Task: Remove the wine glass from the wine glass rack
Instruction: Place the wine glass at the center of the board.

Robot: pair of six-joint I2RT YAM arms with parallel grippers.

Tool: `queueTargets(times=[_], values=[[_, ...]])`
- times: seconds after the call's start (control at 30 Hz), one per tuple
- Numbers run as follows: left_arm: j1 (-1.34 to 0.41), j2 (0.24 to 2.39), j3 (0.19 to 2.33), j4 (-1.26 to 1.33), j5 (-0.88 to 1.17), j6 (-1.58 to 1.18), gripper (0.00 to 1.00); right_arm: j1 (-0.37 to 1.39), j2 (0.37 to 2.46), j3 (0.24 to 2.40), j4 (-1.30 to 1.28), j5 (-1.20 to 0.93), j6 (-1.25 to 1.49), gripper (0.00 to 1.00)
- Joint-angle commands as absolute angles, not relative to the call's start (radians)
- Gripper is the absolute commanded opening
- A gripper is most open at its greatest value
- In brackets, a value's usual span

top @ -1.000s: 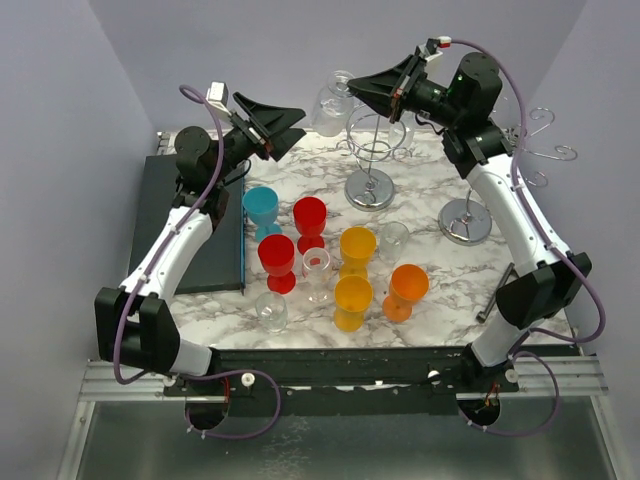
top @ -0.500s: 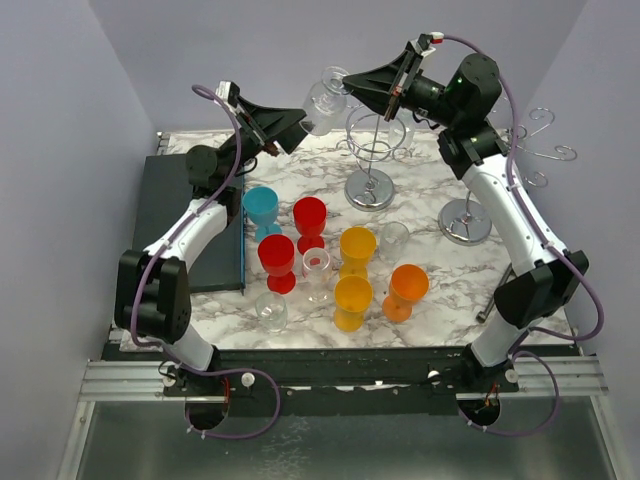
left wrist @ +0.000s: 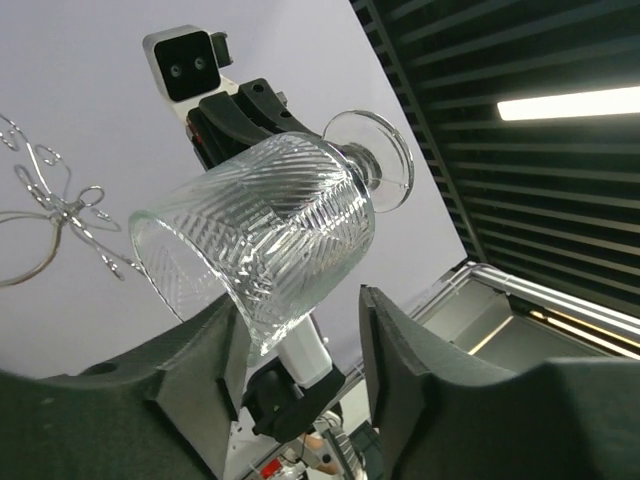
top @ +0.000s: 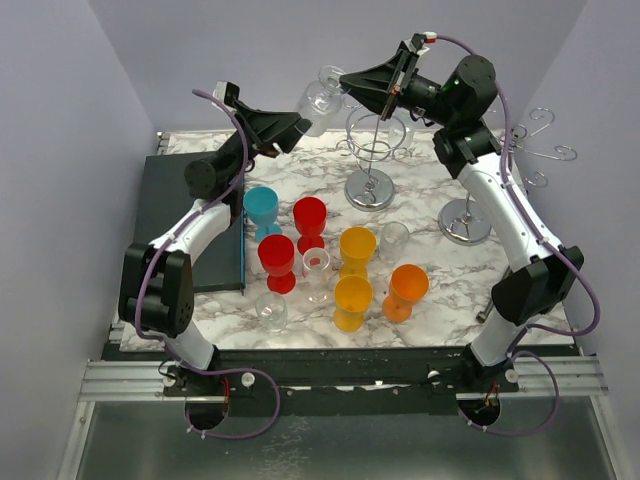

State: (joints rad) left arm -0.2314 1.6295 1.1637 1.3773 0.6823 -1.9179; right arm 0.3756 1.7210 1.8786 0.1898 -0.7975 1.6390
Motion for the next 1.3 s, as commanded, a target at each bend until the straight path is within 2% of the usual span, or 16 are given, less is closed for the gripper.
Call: queueTargets(times=[0.0, 0.3, 0.47, 0.67, 0.87, 1.03, 1.27], values=[[-0.242, 1.648, 1.187, 1.538, 0.635, -1.998, 0.44, 0.385, 1.736, 1.885, 0.269, -0.813, 1.654, 0.0], [-0.259, 1.655, 1.22, 1.577, 0.599, -2.041, 0.18, 0.388, 1.728, 1.857, 0.267, -0.809, 1.641, 0.0], [-0.261, 1.647, 1.243, 1.571, 0.587, -2.063, 0.0, 0.388, 1.676, 1.812, 0.134, -0.726, 1.519, 0.0], [-0.261, 1.597, 1.228, 1.488, 0.576, -1.998, 0.0, 0.388, 1.624, 1.807, -0.067, -0.587, 1.337, 0.06], [-0.259, 1.528, 1.213, 1.334, 0.566, -1.892, 0.0, 0.388, 1.607, 1.801, -0.141, -0.519, 1.253, 0.28], [-0.252, 1.485, 1.206, 1.214, 0.551, -1.816, 0.0, 0.387, 1.593, 1.814, -0.204, -0.456, 1.187, 0.4], [-0.24, 1.42, 1.266, 0.867, 0.574, -1.626, 0.0, 0.388, 1.566, 1.836, -0.286, -0.366, 1.11, 0.57]])
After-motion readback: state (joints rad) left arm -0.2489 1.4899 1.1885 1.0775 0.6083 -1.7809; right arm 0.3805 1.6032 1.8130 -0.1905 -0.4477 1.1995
